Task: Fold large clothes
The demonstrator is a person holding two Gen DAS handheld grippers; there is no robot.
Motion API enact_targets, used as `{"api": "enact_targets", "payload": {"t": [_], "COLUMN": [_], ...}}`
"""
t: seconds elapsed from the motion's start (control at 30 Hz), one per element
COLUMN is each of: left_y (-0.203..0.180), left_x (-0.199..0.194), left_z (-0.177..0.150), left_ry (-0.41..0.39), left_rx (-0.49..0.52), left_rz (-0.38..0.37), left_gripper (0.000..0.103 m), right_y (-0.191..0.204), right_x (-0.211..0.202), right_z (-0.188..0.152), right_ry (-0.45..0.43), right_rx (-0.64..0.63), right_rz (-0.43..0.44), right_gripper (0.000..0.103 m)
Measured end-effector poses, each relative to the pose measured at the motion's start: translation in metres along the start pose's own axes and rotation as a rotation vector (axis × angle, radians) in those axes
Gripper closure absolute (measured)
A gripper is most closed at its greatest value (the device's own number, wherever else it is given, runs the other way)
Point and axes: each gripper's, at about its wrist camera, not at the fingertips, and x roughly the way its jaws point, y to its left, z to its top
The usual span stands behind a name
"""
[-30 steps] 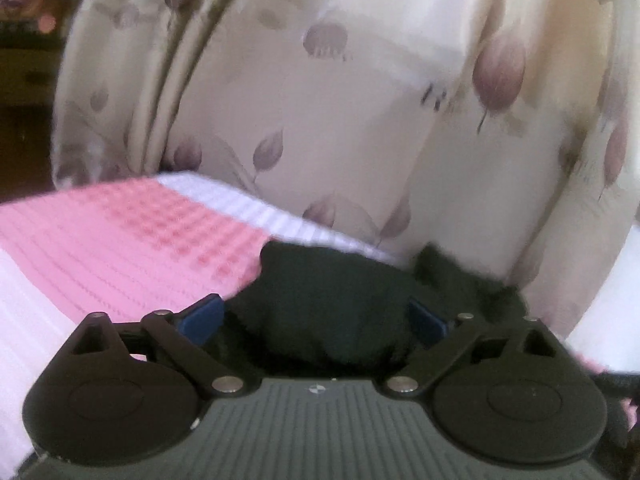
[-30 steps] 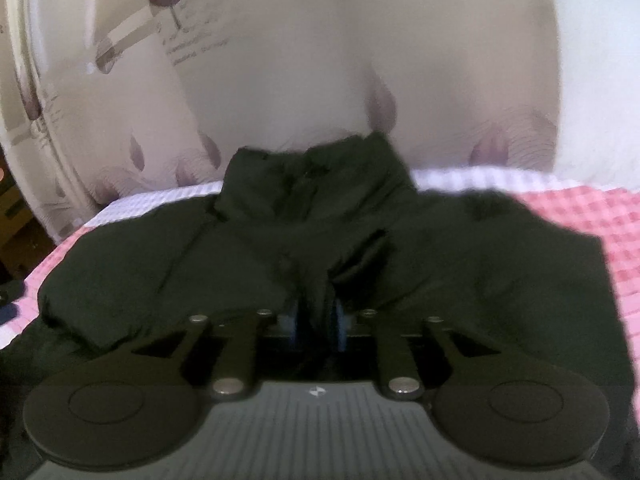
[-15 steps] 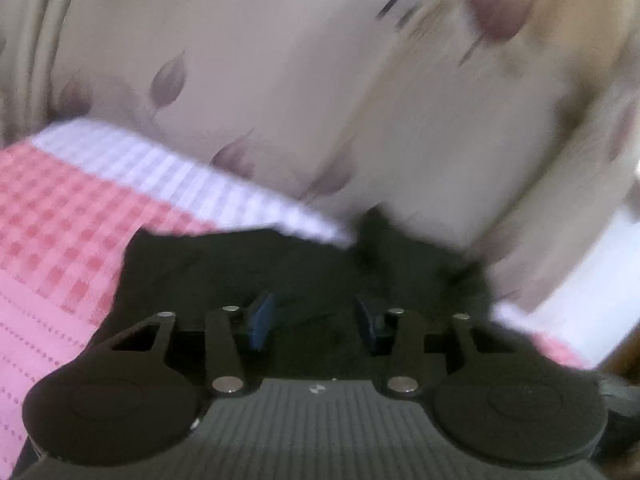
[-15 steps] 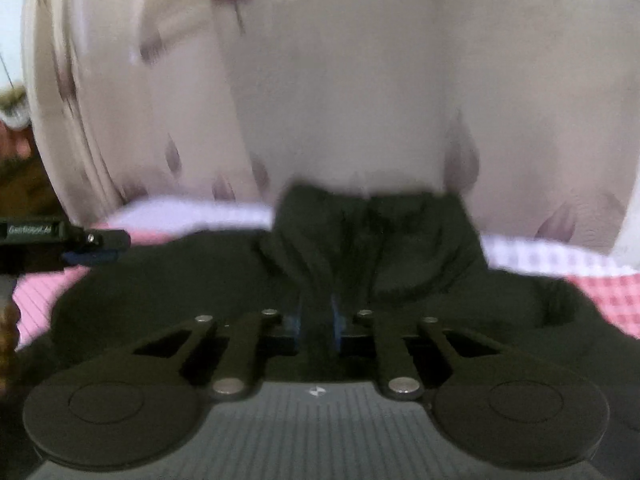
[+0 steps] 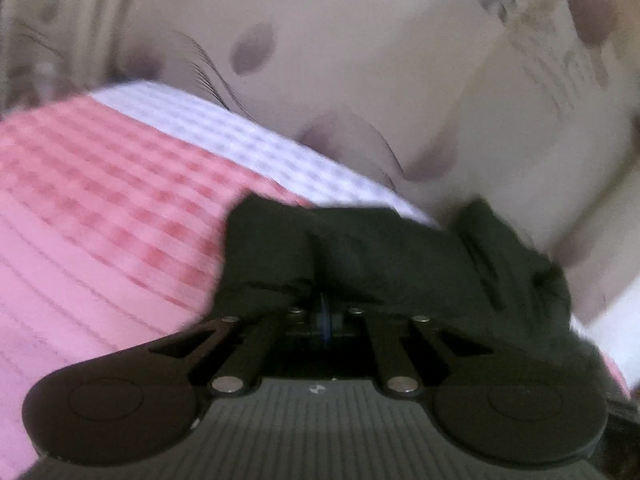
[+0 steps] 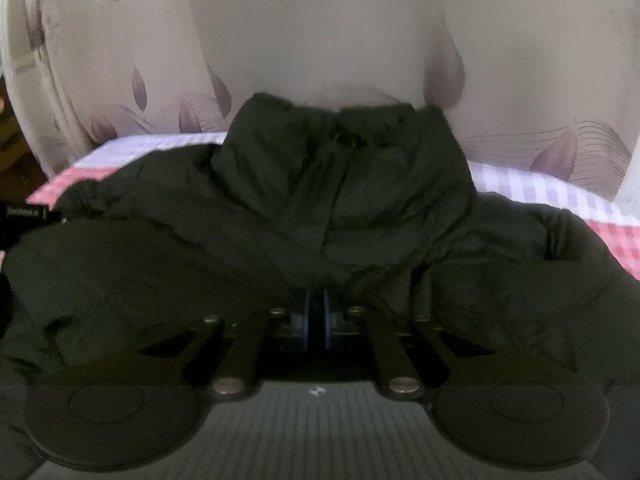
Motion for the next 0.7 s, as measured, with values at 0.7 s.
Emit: {"api": "enact_targets", "payload": {"t": [0.7], "left_y": [-0.034], "left_x": [0.001], "left_z": [-0.017], "left_ry": [0.024], "left_rx": [0.343], "left_rz": [0.184], "left_gripper": [0.083], "right_y": [0.039], "right_x": [-0.040], "right_z": [-0.061], "right_ry": [-0.047], "right_rx": [-0.269], "right_rz": [-0.036], "right_gripper": [0.096]}}
